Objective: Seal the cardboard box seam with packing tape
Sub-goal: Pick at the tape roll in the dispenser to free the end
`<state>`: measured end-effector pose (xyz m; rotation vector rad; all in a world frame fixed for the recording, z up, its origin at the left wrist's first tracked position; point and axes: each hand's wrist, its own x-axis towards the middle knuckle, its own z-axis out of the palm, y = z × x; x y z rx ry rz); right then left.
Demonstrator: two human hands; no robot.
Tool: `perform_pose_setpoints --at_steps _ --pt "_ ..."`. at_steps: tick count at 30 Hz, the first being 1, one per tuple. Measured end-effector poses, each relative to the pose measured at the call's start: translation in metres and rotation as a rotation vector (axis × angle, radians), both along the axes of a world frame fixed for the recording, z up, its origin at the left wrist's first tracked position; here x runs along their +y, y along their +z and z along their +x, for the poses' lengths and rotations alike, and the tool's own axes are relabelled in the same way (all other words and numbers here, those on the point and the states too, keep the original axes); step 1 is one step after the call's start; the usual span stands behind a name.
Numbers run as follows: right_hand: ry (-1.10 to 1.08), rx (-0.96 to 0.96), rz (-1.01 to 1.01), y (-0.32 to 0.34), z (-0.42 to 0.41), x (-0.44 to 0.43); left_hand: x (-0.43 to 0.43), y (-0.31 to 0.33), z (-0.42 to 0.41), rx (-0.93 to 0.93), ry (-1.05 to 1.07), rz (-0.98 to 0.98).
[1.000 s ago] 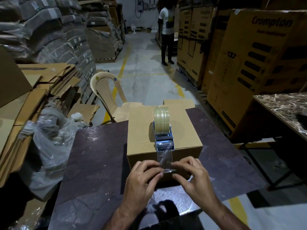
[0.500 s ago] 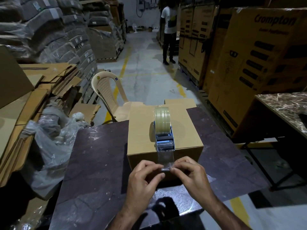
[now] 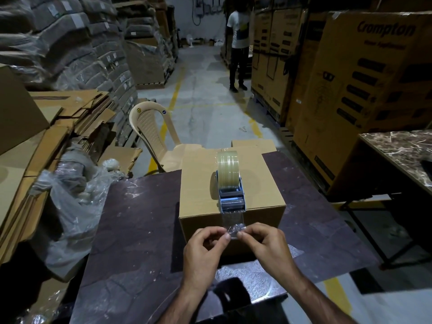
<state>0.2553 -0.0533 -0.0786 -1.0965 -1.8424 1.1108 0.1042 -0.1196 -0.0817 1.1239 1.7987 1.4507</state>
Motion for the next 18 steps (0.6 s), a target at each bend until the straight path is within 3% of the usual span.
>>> perform_pose_setpoints --at_steps 13,18 --pt "-0.037 0.025 -0.068 0.0045 -0.0029 -0.0023 0.0044 0.0007 0.0037 -0.088 -0.008 -0.023" --pt "-0.06 0.083 -0.16 0.0066 -0.0057 -0.0044 0.0058 0.0016 0.004 -0.034 0.021 -0.047"
